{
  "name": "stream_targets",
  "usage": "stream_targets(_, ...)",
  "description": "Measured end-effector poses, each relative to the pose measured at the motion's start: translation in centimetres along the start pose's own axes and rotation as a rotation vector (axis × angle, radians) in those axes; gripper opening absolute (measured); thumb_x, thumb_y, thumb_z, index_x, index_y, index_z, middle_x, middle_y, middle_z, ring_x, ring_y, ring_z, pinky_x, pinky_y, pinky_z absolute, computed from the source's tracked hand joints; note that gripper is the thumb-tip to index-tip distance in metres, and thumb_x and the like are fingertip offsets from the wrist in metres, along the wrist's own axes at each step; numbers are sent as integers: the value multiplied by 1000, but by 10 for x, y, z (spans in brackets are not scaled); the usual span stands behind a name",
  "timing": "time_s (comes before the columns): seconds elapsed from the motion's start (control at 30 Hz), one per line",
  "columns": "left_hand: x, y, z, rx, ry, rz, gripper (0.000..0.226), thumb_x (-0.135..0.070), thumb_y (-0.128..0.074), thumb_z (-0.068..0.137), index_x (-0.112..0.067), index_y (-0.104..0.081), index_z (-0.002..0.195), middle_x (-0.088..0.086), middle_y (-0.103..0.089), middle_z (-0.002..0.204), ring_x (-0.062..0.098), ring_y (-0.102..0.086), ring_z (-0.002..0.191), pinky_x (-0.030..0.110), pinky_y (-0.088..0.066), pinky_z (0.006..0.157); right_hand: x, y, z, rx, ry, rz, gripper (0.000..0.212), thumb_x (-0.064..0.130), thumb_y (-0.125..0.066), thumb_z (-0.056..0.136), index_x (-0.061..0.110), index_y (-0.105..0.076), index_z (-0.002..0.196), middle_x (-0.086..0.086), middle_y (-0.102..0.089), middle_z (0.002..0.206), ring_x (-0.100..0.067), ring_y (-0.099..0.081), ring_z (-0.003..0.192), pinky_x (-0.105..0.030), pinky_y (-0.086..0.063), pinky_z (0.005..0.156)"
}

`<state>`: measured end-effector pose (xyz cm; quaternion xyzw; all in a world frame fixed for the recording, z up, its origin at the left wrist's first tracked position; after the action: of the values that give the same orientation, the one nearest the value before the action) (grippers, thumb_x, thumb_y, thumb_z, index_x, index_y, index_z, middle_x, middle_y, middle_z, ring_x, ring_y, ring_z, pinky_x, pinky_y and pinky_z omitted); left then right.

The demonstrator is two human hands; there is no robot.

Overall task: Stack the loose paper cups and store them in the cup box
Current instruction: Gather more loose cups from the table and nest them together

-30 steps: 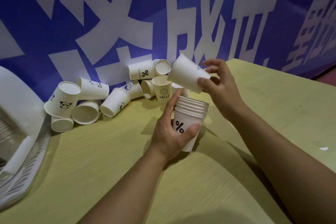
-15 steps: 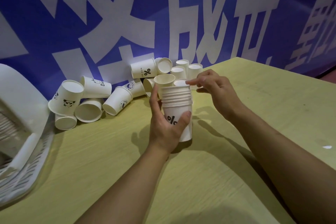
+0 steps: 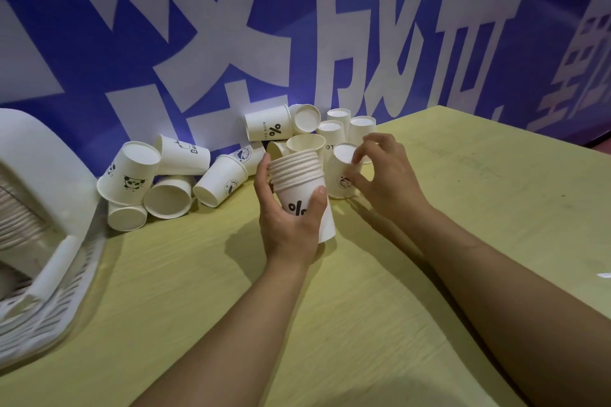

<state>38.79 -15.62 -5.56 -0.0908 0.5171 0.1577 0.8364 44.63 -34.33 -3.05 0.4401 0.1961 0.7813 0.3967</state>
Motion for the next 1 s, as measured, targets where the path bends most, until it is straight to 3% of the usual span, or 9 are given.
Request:
stream_targets(0.13, -5, -7, -2, 129, 2, -89, 77, -52, -73, 66, -68, -32, 129, -15, -51, 136, 18, -63, 113, 48, -60, 87, -4, 13, 4, -146, -81, 220, 20, 28, -74, 86, 23, -55, 91, 5, -55, 130, -11, -50, 115, -32, -53, 96)
stream_targets(0.27, -3, -14, -4, 256, 14, -139, 79, -49, -77, 67, -56, -38, 135, 1, -55, 135, 28, -66, 108, 54, -61, 80, -5, 36, 1, -288, -177, 539, 37, 25, -75, 85, 26, -46, 109, 10, -51, 112, -12, -58, 101, -18, -57, 72)
stream_targets(0.37, -4, -22, -9, 364, -25, -92, 82, -49, -76, 66, -55, -38, 139, -7, -58, 133, 16, -64, 112, 48, -59, 88, 2, 42, -3, -243, -163, 747, 44, 22, -73, 85, 35, -48, 118, 8, -50, 113, -14, -61, 103, -25, -60, 74)
stream_targets(0.47, -7, -28, -15, 474, -20, -61, 86, -51, -74, 66, -62, -33, 140, -13, -59, 133, 6, -64, 110, 37, -59, 90, 14, 40, -7, -149, -128, 819, 26, 23, -70, 87, 35, -59, 109, 1, -55, 117, -20, -64, 103, -32, -61, 78)
stream_targets(0.53, -6, -30, -15, 504, -9, -66, 93, -51, -74, 67, -55, -28, 148, -15, -59, 132, 5, -66, 108, 33, -59, 86, 23, 37, -9, -94, -90, 830, 5, 27, -66, 92, 27, -62, 95, -1, -61, 108, -15, -66, 94, -30, -59, 75)
stream_targets(0.63, -6, -29, -14, 500, -1, -65, 98, -53, -74, 67, -52, -24, 151, -13, -58, 132, 7, -66, 107, 32, -60, 83, 29, 34, -12, -87, -71, 813, 14, 32, -63, 94, 20, -57, 89, 1, -62, 93, -4, -63, 79, -21, -53, 68)
stream_targets(0.8, -4, -29, -12, 474, 3, -82, 94, -51, -76, 65, -49, -32, 147, -4, -62, 127, 13, -68, 104, 37, -61, 82, 24, 28, -8, -1, -115, 774, 34, 41, -63, 92, 52, -50, 122, -2, -59, 106, -9, -63, 98, -29, -57, 84)
stream_targets(0.9, -5, -25, -11, 389, -10, -69, 86, -52, -73, 65, -61, -28, 137, -6, -61, 122, 5, -66, 101, 22, -57, 77, 24, 27, -10, 19, -110, 772, 16, 35, -62, 94, 35, -69, 109, -3, -63, 101, -12, -63, 94, -38, -58, 85)
stream_targets(1.0, -4, -18, -7, 285, -6, -37, 90, -55, -70, 67, -75, -12, 134, -10, -54, 132, -2, -61, 107, 17, -54, 81, 27, 22, -13, 18, -84, 653, 21, 39, -58, 96, 28, -76, 97, 3, -66, 100, -3, -61, 90, -33, -53, 85)
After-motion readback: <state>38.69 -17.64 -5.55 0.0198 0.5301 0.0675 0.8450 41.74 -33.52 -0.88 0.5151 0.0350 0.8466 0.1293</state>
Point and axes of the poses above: each hand's wrist, its own z-axis towards the middle knuckle, its own y-axis out of the back of the hand, x = y × z, the point moved 6 cm from there along z, towards the middle knuckle
